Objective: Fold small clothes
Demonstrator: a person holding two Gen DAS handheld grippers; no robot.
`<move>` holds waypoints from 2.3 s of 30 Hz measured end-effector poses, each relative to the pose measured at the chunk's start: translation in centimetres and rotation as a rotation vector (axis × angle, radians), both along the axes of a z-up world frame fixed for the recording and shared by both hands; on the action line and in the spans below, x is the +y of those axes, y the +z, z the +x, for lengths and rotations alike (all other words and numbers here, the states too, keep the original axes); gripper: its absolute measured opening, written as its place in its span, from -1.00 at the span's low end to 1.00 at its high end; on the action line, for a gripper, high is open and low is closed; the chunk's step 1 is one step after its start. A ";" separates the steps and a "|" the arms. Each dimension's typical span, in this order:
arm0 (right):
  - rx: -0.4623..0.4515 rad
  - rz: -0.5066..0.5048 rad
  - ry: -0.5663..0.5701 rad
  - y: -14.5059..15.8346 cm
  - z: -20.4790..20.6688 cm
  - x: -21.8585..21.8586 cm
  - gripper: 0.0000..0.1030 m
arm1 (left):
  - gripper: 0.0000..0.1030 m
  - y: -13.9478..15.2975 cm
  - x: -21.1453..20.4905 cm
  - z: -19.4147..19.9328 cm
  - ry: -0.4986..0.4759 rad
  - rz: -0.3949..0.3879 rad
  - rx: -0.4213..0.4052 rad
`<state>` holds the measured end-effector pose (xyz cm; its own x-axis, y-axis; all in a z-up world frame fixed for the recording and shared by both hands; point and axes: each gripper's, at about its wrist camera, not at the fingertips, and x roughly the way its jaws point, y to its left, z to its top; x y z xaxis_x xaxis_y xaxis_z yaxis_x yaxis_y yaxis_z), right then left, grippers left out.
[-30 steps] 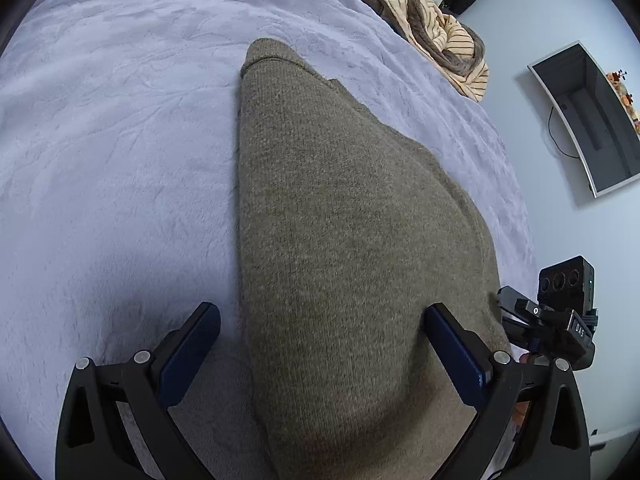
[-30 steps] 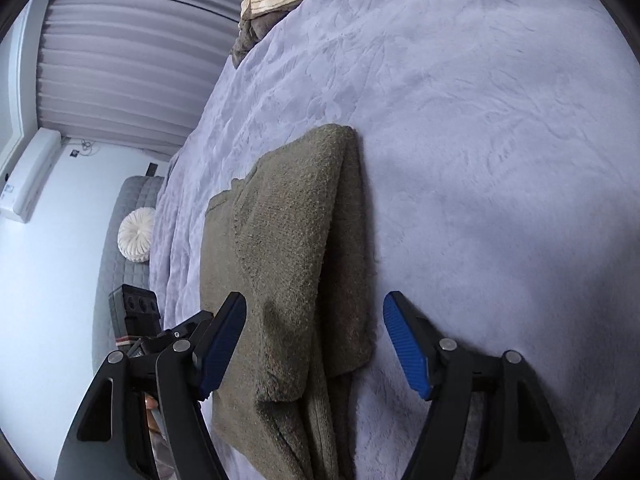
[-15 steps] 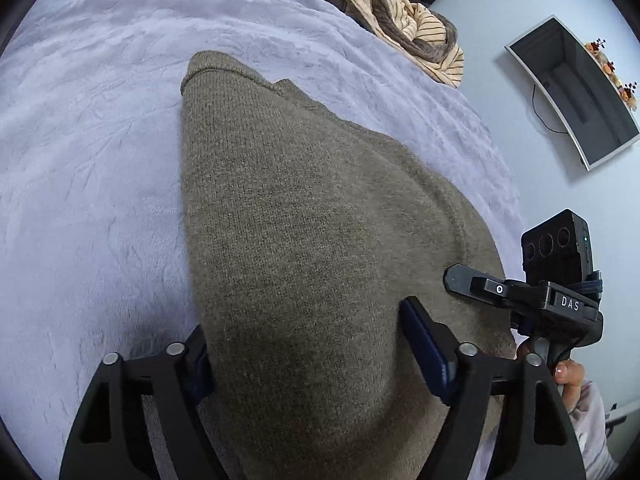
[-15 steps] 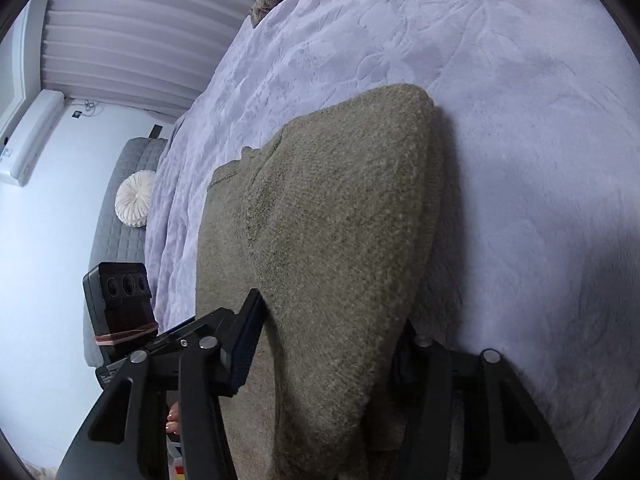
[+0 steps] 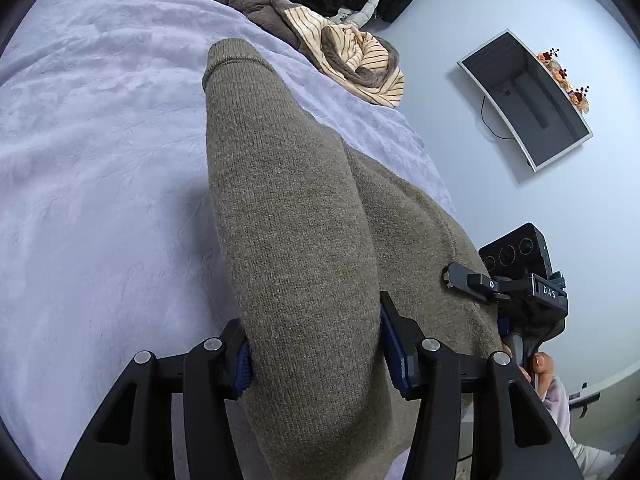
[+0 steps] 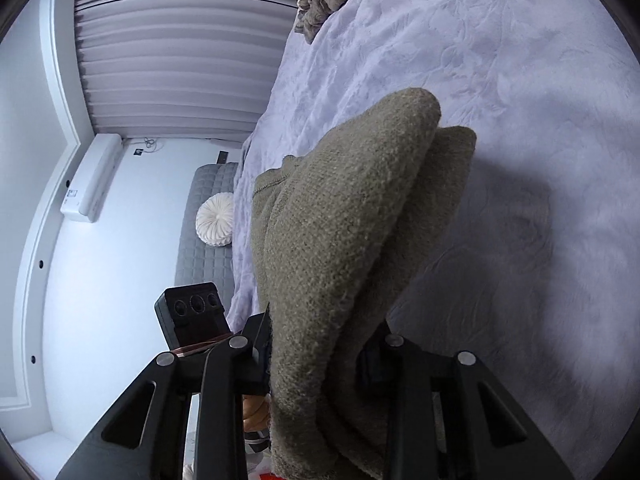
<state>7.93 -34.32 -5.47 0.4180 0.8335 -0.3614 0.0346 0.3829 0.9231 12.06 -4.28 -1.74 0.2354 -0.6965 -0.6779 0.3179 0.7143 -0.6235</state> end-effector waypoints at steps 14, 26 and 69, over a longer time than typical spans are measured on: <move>0.041 0.012 0.129 -2.3 -9.3 10.0 -0.37 | 0.04 -1.5 11.1 -13.6 0.065 0.088 0.053; 0.080 -0.093 0.047 -6.9 -10.8 11.0 -0.01 | 0.10 -6.6 16.0 -16.0 0.206 0.167 0.068; -0.318 -0.809 0.166 3.4 -16.9 15.9 -0.41 | 0.30 -4.3 8.8 -18.3 0.207 0.402 -0.167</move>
